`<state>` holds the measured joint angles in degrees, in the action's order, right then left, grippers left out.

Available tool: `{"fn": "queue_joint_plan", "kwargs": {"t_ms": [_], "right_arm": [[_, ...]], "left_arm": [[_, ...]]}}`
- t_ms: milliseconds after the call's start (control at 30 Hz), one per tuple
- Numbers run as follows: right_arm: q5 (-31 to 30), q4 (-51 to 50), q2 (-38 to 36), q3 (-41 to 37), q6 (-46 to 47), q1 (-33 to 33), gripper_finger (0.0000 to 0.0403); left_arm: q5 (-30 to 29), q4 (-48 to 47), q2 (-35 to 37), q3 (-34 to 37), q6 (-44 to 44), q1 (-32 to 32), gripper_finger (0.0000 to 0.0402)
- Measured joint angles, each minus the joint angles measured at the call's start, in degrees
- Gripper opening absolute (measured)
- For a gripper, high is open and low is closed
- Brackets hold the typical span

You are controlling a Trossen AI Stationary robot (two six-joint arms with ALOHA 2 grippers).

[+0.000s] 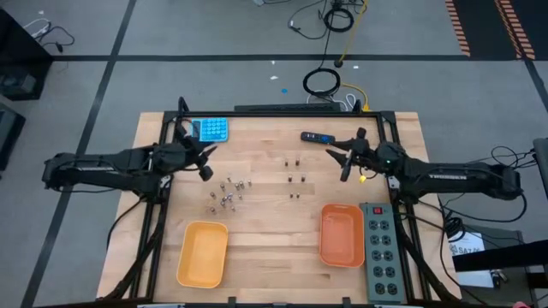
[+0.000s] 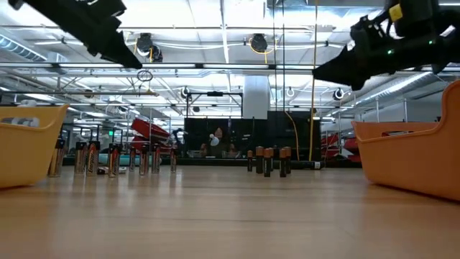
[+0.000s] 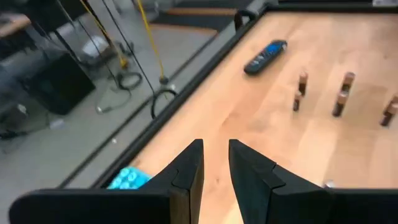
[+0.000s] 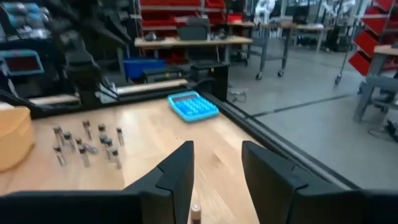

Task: Sort batteries
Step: Put the silver battery into the yellow bin

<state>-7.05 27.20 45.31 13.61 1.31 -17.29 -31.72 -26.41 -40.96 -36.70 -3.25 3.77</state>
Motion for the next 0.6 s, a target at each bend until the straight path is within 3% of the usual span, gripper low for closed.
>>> {"fn": "queue_joint_plan", "kwargs": {"t_ms": [167, 300, 467, 600], "right_arm": [[1.0, 7.1, 6.3, 0.0, -0.1, 0.1, 0.0126], [3.0, 13.3, 9.9, 0.1, -0.4, -0.3, 0.0127], [3.0, 11.9, 12.8, 2.1, -0.6, 0.1, 0.0140], [2.7, 11.6, 14.4, 2.3, -0.4, 1.6, 0.0143]], "left_arm": [[9.7, -10.1, -3.6, -5.5, -7.7, 0.0, 0.0101], [15.3, -15.8, -5.3, -4.9, -13.2, -1.0, 0.0144], [19.1, -21.6, -7.8, -4.6, -18.3, -2.8, 0.0208], [23.7, -22.1, -9.7, -4.6, -22.6, -3.7, 0.0220]]}}
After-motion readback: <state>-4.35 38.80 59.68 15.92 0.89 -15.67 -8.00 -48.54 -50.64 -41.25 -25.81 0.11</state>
